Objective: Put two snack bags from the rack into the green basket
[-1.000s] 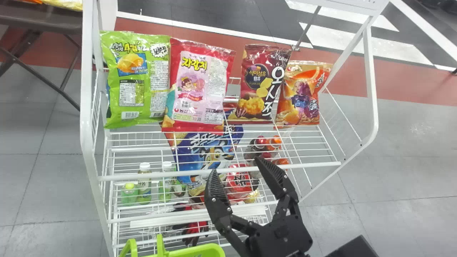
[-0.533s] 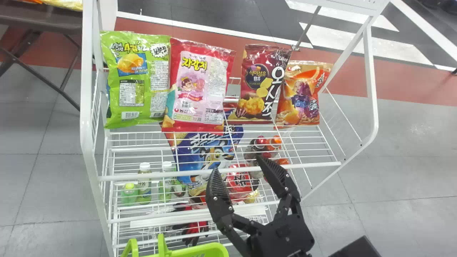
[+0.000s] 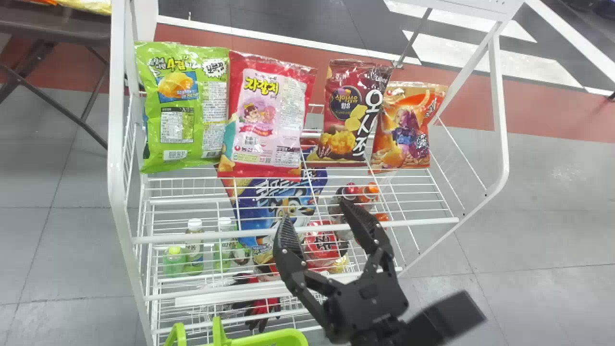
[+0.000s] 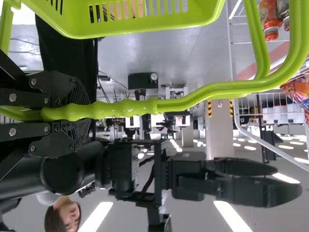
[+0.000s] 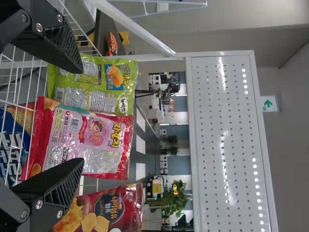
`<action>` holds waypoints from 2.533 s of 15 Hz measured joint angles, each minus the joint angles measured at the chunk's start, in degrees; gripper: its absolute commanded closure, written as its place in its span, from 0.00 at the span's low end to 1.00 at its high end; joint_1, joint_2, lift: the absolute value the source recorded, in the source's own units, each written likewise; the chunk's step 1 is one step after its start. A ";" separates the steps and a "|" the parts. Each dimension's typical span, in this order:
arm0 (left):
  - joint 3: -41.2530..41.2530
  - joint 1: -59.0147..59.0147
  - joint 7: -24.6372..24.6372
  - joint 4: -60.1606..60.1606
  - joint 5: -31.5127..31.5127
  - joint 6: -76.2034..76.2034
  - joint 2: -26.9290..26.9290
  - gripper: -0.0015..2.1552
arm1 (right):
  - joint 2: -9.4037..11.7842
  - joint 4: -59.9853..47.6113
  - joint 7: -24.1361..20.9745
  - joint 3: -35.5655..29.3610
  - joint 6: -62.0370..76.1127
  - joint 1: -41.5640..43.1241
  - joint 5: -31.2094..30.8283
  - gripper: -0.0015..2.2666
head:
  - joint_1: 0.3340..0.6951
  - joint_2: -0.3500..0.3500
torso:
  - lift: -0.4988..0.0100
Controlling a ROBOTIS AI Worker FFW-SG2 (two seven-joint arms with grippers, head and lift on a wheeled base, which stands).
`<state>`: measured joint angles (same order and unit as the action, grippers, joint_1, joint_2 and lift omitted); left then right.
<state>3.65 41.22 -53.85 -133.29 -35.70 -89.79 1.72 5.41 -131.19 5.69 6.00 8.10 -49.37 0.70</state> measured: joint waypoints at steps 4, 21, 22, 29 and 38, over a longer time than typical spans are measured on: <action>0.36 -0.36 0.14 0.62 0.36 0.00 -0.01 0.70 | -1.76 6.74 -0.38 0.63 -8.36 11.79 -0.27 0.08 | 1.00 0.00 | 0.97; 7.68 -2.66 -0.77 1.70 -1.91 0.00 0.57 0.68 | -5.41 47.27 -2.31 0.93 -20.60 57.36 -3.00 0.90 | 1.00 0.25 | 0.97; 7.80 -2.88 -0.63 1.82 -2.02 0.00 0.57 0.68 | -5.41 47.69 -2.29 0.79 -21.95 57.85 -3.02 0.94 | 1.00 0.25 | 0.97; 7.33 -3.42 -0.38 2.10 -2.25 0.00 0.57 0.68 | -5.21 40.83 -3.24 1.05 -21.76 52.39 -2.98 0.98 | 1.00 0.24 | 0.97; 6.36 -3.90 -0.40 1.86 -2.17 0.00 0.49 0.68 | 2.61 9.80 -3.13 -2.04 -33.66 30.83 6.13 0.98 | 1.00 0.08 | 0.97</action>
<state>10.01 37.32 -54.24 -131.44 -37.87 -89.79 2.21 8.02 -121.39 2.57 3.96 -25.56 -18.54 6.83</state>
